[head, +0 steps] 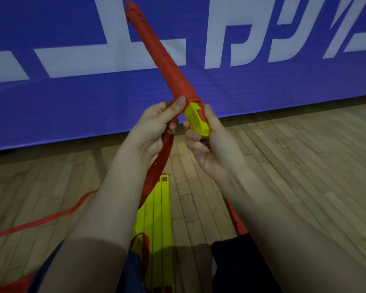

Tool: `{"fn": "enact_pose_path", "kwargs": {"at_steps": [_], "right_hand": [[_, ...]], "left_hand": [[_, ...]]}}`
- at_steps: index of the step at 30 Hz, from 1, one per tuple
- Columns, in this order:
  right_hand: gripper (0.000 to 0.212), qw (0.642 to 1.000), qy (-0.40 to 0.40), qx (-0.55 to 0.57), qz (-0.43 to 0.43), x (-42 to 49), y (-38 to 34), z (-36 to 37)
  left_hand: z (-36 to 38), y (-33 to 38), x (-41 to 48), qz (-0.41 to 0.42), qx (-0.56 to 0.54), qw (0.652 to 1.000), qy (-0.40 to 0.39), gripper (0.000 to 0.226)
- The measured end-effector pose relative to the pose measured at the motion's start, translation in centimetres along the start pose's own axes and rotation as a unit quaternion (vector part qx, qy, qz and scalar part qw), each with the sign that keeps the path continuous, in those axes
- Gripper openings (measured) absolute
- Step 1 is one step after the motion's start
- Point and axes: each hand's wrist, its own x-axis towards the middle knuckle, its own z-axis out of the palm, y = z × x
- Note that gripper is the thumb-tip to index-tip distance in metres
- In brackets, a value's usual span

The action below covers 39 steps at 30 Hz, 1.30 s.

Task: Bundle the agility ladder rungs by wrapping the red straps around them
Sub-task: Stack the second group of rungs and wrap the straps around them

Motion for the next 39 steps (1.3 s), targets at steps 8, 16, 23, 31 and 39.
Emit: {"fn": "enact_pose_path", "kwargs": {"at_steps": [8, 16, 23, 31, 39], "right_hand": [[0.033, 0.953, -0.151, 0.142, 0.219, 0.7, 1.2, -0.9], [0.035, 0.886, 0.052, -0.449, -0.105, 0.3, 1.6, -0.5], [0.013, 0.932, -0.034, -0.343, -0.108, 0.3, 2.0, -0.7], [0.026, 0.978, -0.126, -0.154, -0.064, -0.6, 1.0, 0.5], [0.036, 0.986, -0.139, -0.034, 0.083, -0.6, 0.3, 0.4]], "left_hand": [[-0.6, 1.1, -1.0, 0.045, -0.003, 0.997, -0.068, 0.043], [-0.7, 0.9, -0.8, 0.066, 0.159, 0.98, 0.105, 0.032], [-0.7, 1.4, -1.1, 0.093, 0.24, 0.961, 0.097, 0.029], [-0.7, 0.7, -1.2, -0.012, 0.051, 0.998, -0.029, 0.068], [0.3, -0.3, -1.3, -0.061, -0.027, 0.998, -0.02, 0.054]]}}
